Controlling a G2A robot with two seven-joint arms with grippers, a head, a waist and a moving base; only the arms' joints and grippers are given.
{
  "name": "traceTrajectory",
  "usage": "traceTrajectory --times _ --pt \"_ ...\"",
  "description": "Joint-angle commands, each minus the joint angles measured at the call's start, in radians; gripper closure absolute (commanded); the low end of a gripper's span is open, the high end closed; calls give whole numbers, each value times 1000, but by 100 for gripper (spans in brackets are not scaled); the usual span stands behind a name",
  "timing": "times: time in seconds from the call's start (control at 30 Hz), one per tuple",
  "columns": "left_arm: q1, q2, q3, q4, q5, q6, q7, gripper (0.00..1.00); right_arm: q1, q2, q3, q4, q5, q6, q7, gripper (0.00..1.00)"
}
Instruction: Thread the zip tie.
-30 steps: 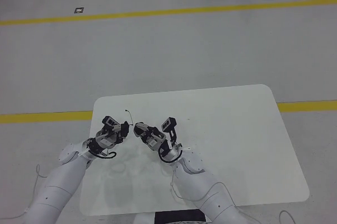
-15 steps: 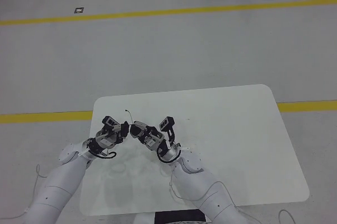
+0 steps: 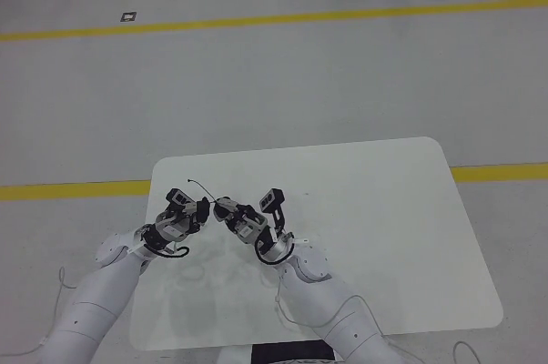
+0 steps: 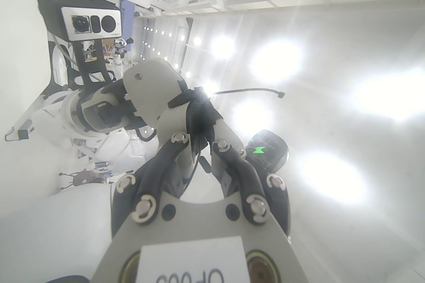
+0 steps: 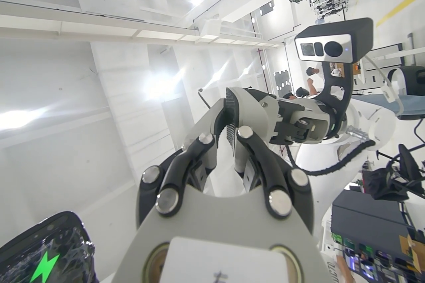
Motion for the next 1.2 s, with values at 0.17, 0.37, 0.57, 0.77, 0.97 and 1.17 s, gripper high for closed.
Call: traceTrajectory --times 0.17,0.37,0.57,0.77,0.97,1.17 --pt "0 0 0 0 0 0 0 100 -6 2 10 -5 -8 0 0 100" --pt "0 0 0 0 0 0 0 100 -8 2 13 -4 -8 0 3 100" --pt "0 0 0 0 0 0 0 100 -8 3 4 -9 -4 0 11 92" --pt "0 0 0 0 0 0 0 100 -8 3 4 -11 -2 0 14 91" --pt "0 0 0 0 0 0 0 100 -9 3 4 -15 -2 0 12 93" --pt "0 0 0 0 0 0 0 100 -12 4 5 -21 -3 0 13 100"
